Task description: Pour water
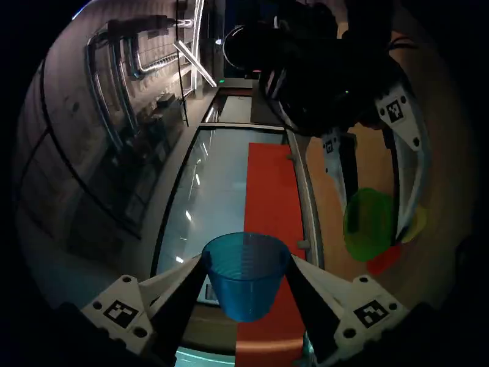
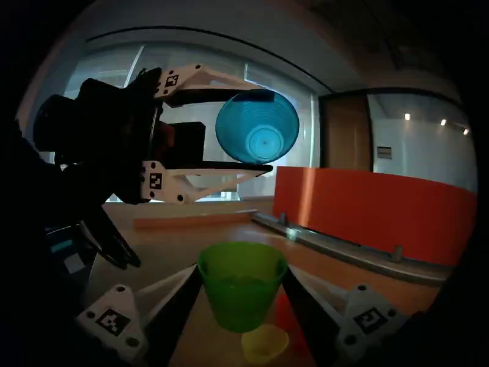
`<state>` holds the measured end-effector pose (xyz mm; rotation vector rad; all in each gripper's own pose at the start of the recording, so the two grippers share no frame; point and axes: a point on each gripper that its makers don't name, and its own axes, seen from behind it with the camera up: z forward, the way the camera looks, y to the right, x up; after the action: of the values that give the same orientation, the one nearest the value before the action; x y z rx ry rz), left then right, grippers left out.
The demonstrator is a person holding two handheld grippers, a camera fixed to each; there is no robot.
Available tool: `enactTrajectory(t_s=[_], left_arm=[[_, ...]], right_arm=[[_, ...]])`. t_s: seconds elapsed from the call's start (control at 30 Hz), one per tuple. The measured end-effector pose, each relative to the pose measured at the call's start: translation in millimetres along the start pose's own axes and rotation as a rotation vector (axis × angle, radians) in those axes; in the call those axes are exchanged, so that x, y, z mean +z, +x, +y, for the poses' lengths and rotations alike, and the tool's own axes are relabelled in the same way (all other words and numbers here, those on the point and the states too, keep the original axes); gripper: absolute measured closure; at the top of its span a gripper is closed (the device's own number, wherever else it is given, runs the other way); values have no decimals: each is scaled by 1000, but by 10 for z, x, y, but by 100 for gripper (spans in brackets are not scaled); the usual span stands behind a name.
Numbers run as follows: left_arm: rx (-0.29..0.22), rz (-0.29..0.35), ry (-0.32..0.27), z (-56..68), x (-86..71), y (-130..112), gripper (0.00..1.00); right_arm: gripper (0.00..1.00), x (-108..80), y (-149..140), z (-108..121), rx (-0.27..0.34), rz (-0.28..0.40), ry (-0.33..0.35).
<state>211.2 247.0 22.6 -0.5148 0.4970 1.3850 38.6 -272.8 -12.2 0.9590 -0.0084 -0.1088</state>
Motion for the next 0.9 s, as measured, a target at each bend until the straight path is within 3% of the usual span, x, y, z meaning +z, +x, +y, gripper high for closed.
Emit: enactTrajectory(t_s=[0.37,0.9], left_arm=[[-258,-17,3,48,-7,-114,14],[-495,-61,35,42,6,-392,14]], right_arm=[[9,-69,4,15,1,6,-11],[9,-185,37,48,2,14,-32]])
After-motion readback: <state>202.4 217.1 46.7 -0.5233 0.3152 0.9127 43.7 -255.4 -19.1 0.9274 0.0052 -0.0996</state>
